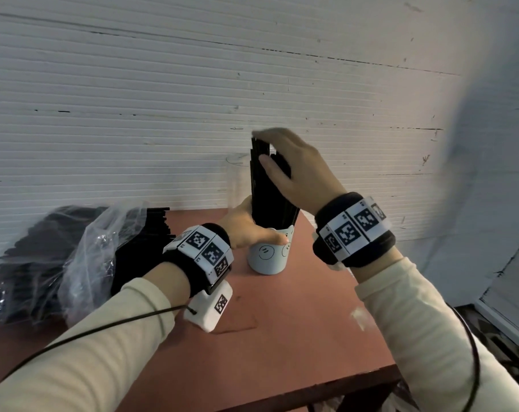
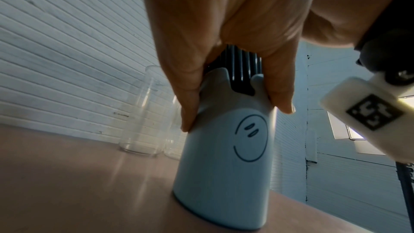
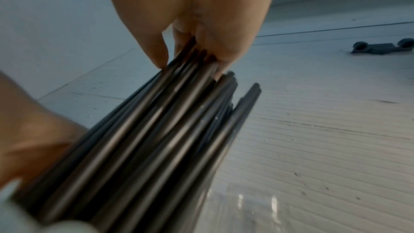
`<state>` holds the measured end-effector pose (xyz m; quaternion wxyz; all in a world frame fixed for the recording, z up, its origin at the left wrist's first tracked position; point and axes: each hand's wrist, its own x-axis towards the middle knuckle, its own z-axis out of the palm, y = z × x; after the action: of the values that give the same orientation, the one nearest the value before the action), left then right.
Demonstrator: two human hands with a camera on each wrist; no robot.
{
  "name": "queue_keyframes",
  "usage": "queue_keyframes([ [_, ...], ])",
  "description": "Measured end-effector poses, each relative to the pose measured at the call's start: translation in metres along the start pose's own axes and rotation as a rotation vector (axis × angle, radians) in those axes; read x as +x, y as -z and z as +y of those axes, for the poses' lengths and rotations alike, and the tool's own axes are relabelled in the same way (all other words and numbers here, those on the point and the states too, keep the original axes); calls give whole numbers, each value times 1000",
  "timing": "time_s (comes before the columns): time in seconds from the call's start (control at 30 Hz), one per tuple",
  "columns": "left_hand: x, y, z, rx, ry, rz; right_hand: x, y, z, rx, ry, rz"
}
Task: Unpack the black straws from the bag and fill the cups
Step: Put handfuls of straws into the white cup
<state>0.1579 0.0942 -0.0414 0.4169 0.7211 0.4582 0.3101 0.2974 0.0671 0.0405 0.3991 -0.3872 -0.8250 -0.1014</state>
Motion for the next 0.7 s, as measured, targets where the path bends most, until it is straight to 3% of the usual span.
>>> queue_keyframes([
  [0.23,-2,-1,4,7,11,8,-2,3,-3,0,-14,17],
  [0.4,-5,-2,11,-6,44,-21,-6,0,-5,-158,-38,-182],
  [0.6,-17,4,15,78,111,-47,-4,9,-16,-66,-60,-69],
  [0.7,-36,16,16,134,88,138,-4,11,-32,19,-45,3],
])
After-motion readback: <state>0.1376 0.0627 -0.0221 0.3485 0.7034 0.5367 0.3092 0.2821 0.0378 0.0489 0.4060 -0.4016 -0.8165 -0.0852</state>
